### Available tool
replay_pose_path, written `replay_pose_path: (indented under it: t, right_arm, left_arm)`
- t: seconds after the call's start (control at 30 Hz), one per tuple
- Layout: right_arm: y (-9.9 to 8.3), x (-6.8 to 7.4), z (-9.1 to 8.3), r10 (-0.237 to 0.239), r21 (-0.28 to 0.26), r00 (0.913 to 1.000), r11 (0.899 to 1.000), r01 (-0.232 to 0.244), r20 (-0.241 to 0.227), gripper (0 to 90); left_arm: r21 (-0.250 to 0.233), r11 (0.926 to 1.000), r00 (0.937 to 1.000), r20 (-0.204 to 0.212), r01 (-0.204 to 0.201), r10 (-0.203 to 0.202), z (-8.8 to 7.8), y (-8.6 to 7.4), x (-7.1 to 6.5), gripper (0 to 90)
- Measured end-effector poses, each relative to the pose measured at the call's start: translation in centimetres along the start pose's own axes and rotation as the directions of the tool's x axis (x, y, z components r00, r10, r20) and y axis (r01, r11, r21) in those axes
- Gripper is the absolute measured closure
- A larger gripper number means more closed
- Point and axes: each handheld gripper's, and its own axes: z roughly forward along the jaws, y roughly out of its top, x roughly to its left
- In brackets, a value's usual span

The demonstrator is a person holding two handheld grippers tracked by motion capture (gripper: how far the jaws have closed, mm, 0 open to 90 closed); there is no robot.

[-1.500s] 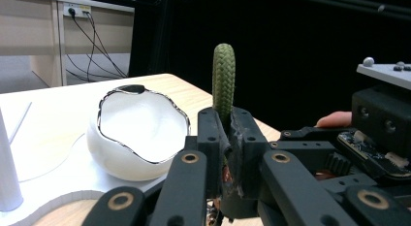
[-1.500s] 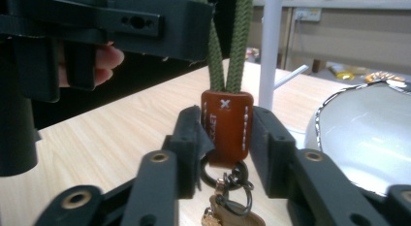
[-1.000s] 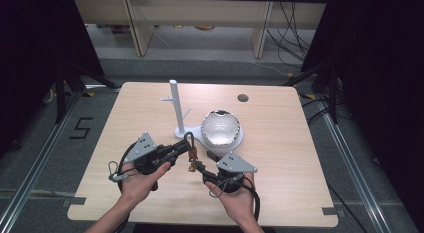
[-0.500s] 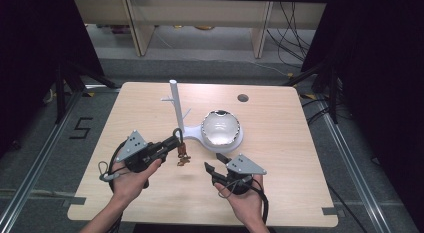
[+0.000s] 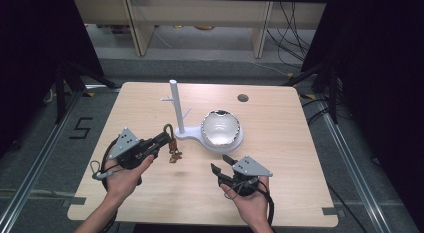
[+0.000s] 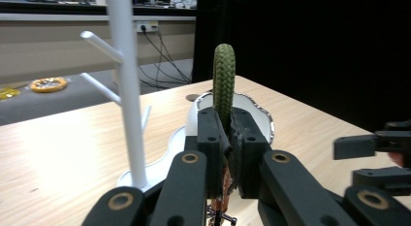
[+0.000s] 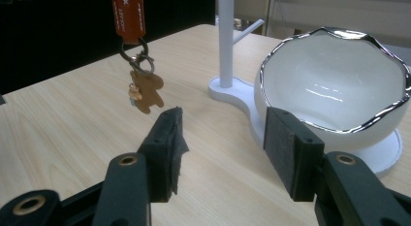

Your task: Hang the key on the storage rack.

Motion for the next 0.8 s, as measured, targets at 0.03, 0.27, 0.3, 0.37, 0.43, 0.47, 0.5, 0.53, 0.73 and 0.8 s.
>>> replay_pose_path:
  t: [0.03,0.27,0.3,0.37,0.43,0.47,0.5,0.53,0.73,0.8]
  right_arm:
    - [-0.1,0.0,-0.3,0.020,0.016,0.9998,1.000,-0.020,0.001,49.7]
    - [-0.5,-0.7,-0.9,0.043,0.001,0.9991,0.999,-0.043,0.000,49.3]
    - [-0.6,-0.7,-0.9,0.038,-0.005,0.9992,0.999,-0.038,0.010,49.3]
    - [-0.6,-0.9,-1.2,0.038,-0.005,0.9989,0.999,-0.038,0.029,49.3]
    - [-0.7,-1.1,-1.4,0.039,-0.012,0.9990,0.999,-0.039,0.022,49.3]
    - [-0.7,-1.2,-1.6,0.050,-0.008,0.9983,0.999,-0.050,0.030,49.3]
    - [-0.8,-1.2,-1.6,0.054,-0.015,0.9978,0.998,-0.053,0.039,49.2]
    - [-0.8,-1.2,-1.6,0.054,-0.015,0.9978,0.998,-0.053,0.039,49.2]
    - [-1.2,-1.8,-2.2,0.058,-0.019,0.9975,0.998,-0.058,0.041,49.3]
    - [-1.3,-1.5,-2.3,0.098,-0.013,0.9938,0.995,-0.097,0.054,49.2]
  left_arm:
    - [-0.001,1.0000,0.9999,-0.015,0.006,-0.006,-0.1,0.0,0.2,83.4]
    - [-0.005,1.0000,0.9984,-0.056,-0.008,0.008,0.0,0.0,1.1,83.4]
    - [-0.005,1.0000,0.9984,-0.056,-0.008,0.008,0.0,0.0,1.1,83.4]
    - [-0.004,1.0000,0.9970,-0.076,-0.008,0.008,0.1,0.0,1.5,83.4]
    - [-0.005,0.9999,0.9966,-0.081,-0.011,0.011,0.2,0.1,1.7,83.4]
    - [-0.002,0.9998,0.9953,-0.094,-0.022,0.021,0.2,0.1,2.0,83.4]
    - [-0.003,0.9997,0.9945,-0.102,-0.023,0.023,0.2,0.1,2.2,83.4]
    - [-0.003,0.9997,0.9945,-0.102,-0.023,0.023,0.2,0.1,2.2,83.4]
    - [0.003,0.9993,0.9876,-0.153,-0.037,0.037,0.5,0.3,2.9,83.3]
    - [0.007,0.9992,0.9865,-0.159,-0.039,0.039,0.6,0.4,3.0,83.4]
